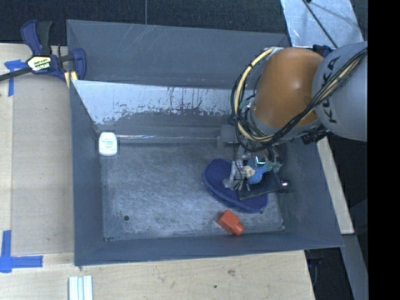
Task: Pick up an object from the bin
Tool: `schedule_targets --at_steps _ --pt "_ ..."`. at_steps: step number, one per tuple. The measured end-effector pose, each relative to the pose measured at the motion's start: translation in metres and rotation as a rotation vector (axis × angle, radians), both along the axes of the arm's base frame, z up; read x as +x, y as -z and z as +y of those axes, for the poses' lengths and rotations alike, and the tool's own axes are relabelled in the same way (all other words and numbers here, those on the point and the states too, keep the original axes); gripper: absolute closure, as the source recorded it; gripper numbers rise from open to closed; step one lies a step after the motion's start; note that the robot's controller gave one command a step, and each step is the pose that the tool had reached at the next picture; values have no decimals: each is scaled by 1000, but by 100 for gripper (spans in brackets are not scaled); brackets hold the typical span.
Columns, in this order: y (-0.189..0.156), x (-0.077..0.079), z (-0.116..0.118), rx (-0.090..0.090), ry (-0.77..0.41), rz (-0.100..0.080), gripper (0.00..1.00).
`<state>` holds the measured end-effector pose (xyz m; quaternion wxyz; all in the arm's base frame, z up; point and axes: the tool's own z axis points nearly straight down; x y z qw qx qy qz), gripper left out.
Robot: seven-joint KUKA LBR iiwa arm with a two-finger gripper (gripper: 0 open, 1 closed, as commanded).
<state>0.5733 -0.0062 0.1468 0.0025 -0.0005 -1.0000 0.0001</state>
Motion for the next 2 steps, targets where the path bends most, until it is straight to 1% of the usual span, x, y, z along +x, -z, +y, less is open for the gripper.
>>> schedule_targets --at_steps 1,2 --pt "76 -27 -94 6 -14 -9 0" --pt "78 12 -120 20 -116 16 0"
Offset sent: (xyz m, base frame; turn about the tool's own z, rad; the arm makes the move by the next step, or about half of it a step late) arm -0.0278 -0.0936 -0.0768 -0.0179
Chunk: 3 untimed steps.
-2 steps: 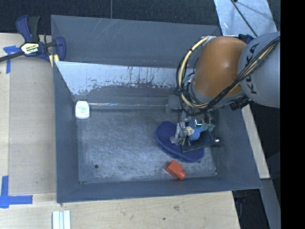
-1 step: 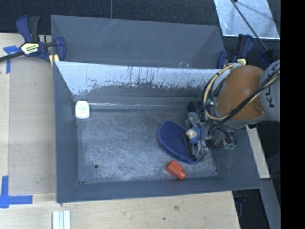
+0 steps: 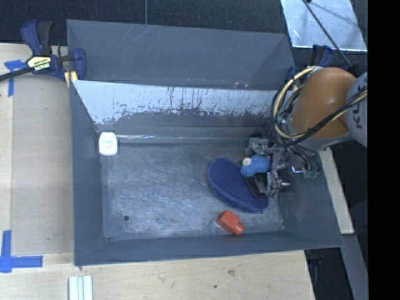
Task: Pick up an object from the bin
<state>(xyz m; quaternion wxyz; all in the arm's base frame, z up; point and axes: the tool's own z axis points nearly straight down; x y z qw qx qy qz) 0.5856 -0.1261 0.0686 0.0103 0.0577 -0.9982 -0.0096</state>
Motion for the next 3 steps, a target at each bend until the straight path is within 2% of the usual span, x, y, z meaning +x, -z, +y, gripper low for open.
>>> schedule_targets --at_steps 1,3 --pt "0 -2 4 -10 -2 -8 0" --pt "-1 -3 6 -14 -4 -13 0"
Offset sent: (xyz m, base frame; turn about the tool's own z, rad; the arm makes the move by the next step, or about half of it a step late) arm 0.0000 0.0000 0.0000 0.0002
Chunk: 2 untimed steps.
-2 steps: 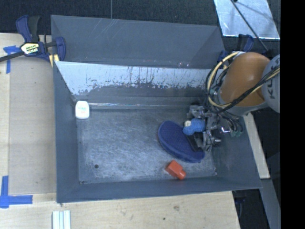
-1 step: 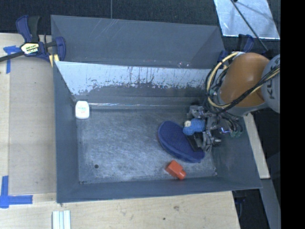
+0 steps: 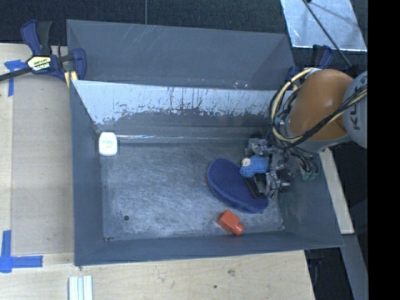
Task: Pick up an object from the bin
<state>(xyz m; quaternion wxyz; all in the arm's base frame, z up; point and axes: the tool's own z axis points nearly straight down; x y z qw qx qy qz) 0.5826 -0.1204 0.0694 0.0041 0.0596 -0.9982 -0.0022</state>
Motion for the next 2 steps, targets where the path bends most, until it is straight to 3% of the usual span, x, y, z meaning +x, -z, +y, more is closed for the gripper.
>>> schedule_targets --at_steps 1,2 --pt "-1 0 2 3 0 0 100" --pt "-114 3 1 -7 0 -21 100"
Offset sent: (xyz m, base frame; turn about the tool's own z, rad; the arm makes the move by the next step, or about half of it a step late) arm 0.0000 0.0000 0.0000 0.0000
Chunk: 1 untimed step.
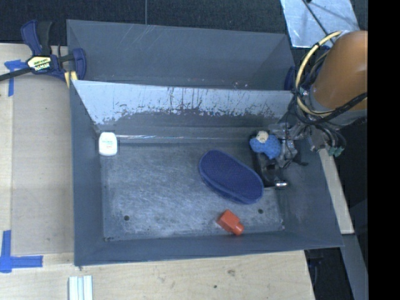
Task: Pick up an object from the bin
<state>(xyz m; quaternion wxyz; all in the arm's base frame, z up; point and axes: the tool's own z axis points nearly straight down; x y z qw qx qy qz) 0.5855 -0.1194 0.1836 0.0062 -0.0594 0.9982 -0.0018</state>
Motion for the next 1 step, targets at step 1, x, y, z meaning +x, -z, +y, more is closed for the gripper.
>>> schedule_targets --at_steps 1 --pt "-18 1 -1 1 1 5 100"
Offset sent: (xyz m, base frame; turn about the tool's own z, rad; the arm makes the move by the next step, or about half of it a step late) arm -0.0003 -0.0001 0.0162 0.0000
